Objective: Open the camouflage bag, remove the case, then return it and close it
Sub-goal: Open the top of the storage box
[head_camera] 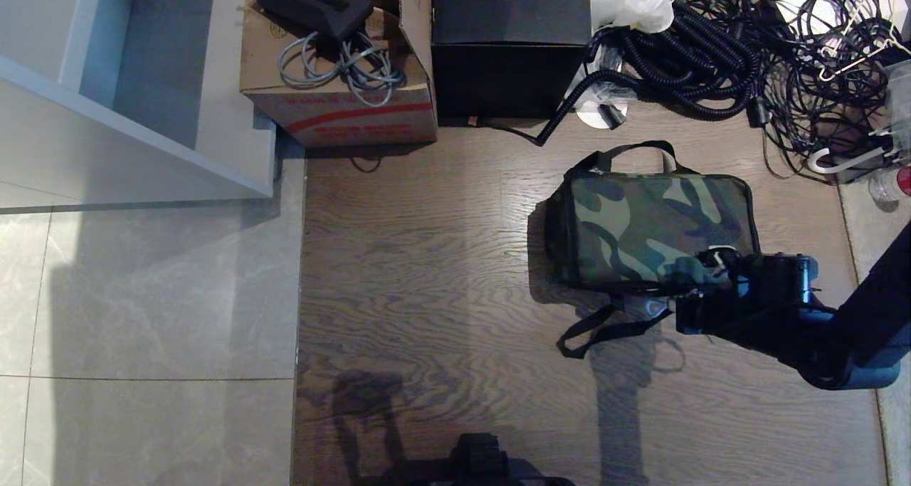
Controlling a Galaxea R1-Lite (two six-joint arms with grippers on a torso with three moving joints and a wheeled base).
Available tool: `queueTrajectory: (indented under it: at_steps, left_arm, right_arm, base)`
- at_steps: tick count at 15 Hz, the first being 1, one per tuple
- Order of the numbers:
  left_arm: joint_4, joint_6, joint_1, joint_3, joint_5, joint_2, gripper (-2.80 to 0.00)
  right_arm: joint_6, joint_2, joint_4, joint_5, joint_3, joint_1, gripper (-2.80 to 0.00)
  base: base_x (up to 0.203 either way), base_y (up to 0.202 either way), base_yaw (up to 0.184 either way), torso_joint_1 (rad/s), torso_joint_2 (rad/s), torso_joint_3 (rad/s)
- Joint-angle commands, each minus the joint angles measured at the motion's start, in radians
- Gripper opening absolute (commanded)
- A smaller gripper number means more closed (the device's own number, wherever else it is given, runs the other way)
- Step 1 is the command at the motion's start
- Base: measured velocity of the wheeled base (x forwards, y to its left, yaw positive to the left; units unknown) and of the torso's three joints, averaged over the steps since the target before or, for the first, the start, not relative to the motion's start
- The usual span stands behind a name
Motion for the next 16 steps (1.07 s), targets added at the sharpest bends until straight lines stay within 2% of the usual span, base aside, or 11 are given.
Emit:
queueTrajectory:
  at_steps: [1,3,5,10,13,16]
  left_arm:
    - [0.0,0.0,0.0,0.0,0.0,0.0,-2.8]
    - [0.0,0.0,0.0,0.0,0.0,0.0,-2.8]
    - [0.0,0.0,0.0,0.0,0.0,0.0,-2.8]
    - [0.0,0.0,0.0,0.0,0.0,0.0,-2.8]
    - [0.0,0.0,0.0,0.0,0.0,0.0,-2.8]
    - [0.0,0.0,0.0,0.0,0.0,0.0,-2.8]
  right_arm:
    - [-0.028,-0.074,0.013,0.013,0.043,-0.02,-2.8]
    - [-0.067,-0.131,0.062,0.036,0.072,-0.043,-2.8]
    - [-0.092,-0.21,0.168,0.085,0.074,-0.083,-2.8]
    - [-0.26,-0.276,0.367,0.154,0.036,-0.217,-2.8]
    - [-0.288,-0.295,0.396,0.204,0.004,-0.285,-2.8]
    - [-0.316,-0.289,0.397,0.232,0.0,-0.305,-2.8]
  base:
    - [0.0,0.0,0.0,0.0,0.0,0.0]
    - [0.0,0.0,0.0,0.0,0.0,0.0]
    - [0.0,0.0,0.0,0.0,0.0,0.0]
    - [0.0,0.0,0.0,0.0,0.0,0.0]
    - [0.0,0.0,0.0,0.0,0.0,0.0]
    - [0.0,0.0,0.0,0.0,0.0,0.0]
